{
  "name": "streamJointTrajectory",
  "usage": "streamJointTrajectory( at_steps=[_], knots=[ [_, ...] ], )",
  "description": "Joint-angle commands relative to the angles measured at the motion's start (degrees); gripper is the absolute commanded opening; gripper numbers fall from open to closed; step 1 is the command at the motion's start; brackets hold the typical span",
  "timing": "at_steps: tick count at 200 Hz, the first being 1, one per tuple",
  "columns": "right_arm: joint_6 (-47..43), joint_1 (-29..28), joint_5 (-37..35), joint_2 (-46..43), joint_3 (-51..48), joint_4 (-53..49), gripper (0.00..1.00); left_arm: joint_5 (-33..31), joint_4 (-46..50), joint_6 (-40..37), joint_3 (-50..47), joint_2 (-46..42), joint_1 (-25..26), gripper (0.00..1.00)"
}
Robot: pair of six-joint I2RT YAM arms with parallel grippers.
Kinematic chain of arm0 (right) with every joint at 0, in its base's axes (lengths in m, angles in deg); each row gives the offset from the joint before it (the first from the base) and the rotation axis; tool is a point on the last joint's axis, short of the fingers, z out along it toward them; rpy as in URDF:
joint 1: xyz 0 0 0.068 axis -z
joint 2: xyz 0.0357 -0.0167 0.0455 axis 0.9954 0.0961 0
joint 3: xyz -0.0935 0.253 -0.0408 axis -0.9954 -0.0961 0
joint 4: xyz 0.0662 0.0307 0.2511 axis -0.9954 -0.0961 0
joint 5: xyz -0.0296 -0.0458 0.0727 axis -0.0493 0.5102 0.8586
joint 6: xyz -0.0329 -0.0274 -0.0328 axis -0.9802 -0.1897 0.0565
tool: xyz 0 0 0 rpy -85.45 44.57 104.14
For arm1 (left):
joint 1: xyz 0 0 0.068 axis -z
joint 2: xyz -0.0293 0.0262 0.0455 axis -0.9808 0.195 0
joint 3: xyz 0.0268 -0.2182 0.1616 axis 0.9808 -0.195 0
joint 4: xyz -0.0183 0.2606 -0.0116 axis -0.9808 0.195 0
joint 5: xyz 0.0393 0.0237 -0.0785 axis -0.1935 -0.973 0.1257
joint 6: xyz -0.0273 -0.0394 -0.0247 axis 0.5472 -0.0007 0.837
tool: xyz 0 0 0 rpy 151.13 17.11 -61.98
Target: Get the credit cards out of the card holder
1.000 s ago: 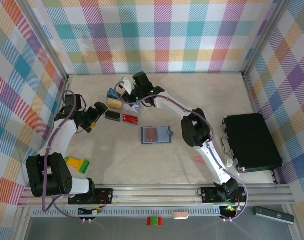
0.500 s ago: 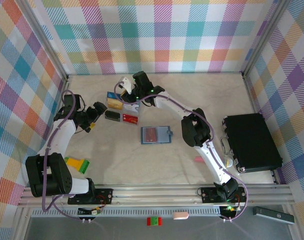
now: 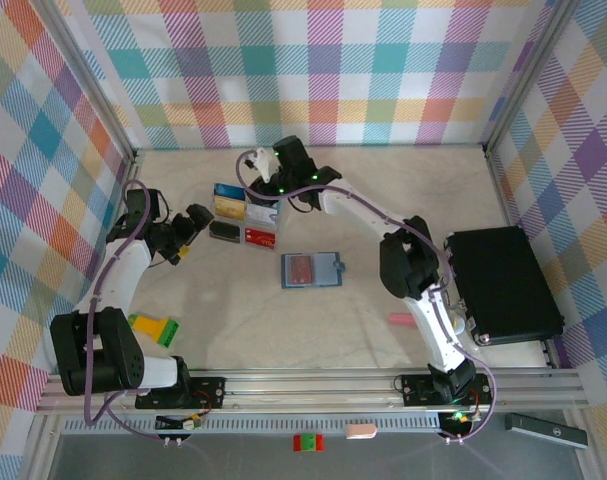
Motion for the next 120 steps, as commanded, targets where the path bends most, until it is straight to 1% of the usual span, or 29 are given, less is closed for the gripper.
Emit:
streamJointTrajectory(
  at_steps=[1, 32, 59, 74, 88, 104, 120],
  knots=[
    [7.9, 0.0, -1.3, -7.8, -6.4, 1.8, 0.33, 2.7, -0.6, -1.5, 0.7, -2.6, -0.6, 1.00],
    [16.1, 0.0, -8.0, -15.8, -16.7, -0.6, 0.45, 3.2, -0.4, -2.1, 1.0, -2.9, 1.6, 1.00],
    [21.8, 0.0, -11.2, -21.7, -25.4, -4.3, 0.53, 2.0, -1.1, -2.2, 0.9, -2.3, 4.9, 1.00],
    [24.2, 0.0, -13.1, -24.7, -30.2, -5.9, 0.61, 1.3, -2.3, -1.9, 0.5, -2.0, 6.9, 1.00],
    [26.8, -0.1, -15.3, -26.7, -33.7, -7.9, 0.64, 1.0, -3.9, -1.1, -0.2, -1.8, 8.0, 1.00],
    [29.9, -0.2, -16.3, -28.0, -37.4, -9.2, 0.67, 0.7, -5.0, -0.1, -1.1, -1.6, 8.6, 1.00],
    [33.1, -0.9, -16.2, -28.0, -39.8, -10.2, 0.68, 1.3, -6.0, 0.3, -2.0, -1.6, 8.8, 1.00]
  ],
)
